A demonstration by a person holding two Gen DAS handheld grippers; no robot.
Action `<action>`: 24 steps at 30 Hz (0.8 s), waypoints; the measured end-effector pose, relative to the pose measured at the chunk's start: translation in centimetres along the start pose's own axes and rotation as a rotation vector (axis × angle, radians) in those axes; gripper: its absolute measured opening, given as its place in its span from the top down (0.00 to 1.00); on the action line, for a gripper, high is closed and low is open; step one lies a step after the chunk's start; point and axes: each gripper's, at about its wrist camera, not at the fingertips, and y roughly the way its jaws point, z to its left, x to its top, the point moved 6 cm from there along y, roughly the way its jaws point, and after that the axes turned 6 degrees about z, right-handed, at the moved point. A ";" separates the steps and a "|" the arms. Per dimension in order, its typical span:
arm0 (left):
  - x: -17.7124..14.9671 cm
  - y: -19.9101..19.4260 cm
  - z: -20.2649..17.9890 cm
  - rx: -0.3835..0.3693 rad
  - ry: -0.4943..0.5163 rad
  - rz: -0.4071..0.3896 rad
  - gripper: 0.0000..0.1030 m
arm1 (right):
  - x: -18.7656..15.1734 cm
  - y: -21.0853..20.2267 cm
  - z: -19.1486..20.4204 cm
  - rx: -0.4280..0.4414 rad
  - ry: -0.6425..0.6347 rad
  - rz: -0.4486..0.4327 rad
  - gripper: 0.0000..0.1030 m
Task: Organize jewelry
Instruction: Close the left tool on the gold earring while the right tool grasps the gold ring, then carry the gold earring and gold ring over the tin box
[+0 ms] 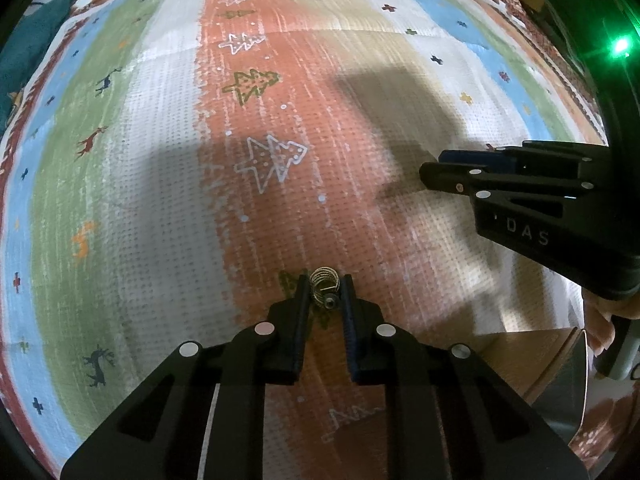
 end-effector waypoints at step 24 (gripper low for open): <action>-1.0 -3.8 0.5 -0.007 -0.018 -0.089 0.86 | -0.9 -4.2 1.4 0.010 -0.029 -0.112 0.81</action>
